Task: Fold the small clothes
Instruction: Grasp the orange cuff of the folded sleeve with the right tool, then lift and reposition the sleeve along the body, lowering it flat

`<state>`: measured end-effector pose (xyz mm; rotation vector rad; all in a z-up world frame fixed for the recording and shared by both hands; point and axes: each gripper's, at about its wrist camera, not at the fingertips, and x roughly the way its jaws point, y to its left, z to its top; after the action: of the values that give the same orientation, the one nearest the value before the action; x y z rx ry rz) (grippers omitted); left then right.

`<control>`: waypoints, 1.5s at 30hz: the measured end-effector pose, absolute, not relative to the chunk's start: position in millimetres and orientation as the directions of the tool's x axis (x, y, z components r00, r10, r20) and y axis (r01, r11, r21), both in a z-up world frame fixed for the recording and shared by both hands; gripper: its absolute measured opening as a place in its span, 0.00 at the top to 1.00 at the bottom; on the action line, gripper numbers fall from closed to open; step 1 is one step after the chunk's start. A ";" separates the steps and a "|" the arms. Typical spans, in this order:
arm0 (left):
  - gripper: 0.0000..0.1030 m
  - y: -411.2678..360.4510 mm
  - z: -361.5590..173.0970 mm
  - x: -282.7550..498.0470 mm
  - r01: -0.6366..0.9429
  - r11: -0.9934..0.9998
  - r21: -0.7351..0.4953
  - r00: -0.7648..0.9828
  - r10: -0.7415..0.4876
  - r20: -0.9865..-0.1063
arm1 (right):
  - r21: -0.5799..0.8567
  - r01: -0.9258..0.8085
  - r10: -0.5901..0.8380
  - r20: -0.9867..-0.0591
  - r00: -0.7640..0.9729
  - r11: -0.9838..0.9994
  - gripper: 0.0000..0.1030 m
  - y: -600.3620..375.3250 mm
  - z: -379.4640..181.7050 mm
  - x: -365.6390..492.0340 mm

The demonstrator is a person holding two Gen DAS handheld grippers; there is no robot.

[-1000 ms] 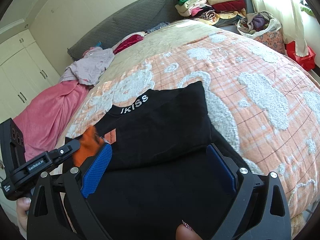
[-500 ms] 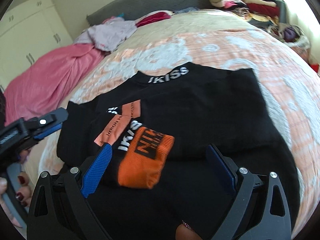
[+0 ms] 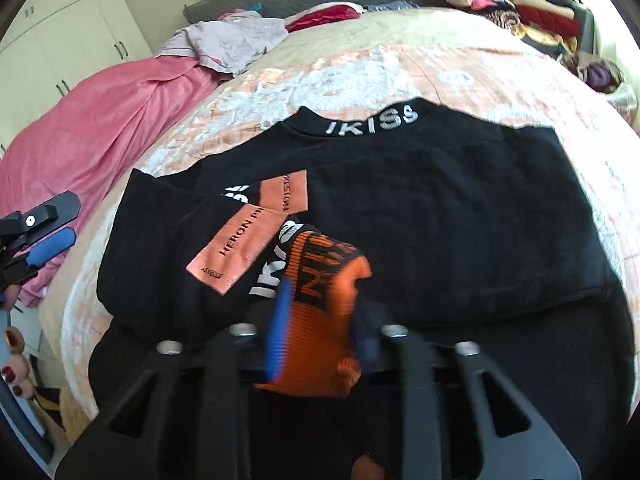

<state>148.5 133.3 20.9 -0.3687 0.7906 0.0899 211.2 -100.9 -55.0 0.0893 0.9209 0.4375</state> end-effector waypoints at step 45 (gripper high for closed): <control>0.27 121.1 16.5 153.0 -0.199 0.946 -0.255 0.683 -0.053 -0.728 | 0.136 -0.180 0.226 -0.636 0.738 0.974 0.93 -194.3 3.2 230.9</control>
<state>153.0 121.1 16.5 -0.3284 0.8184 0.0834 230.9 -194.3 3.2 0.0668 0.7066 0.2230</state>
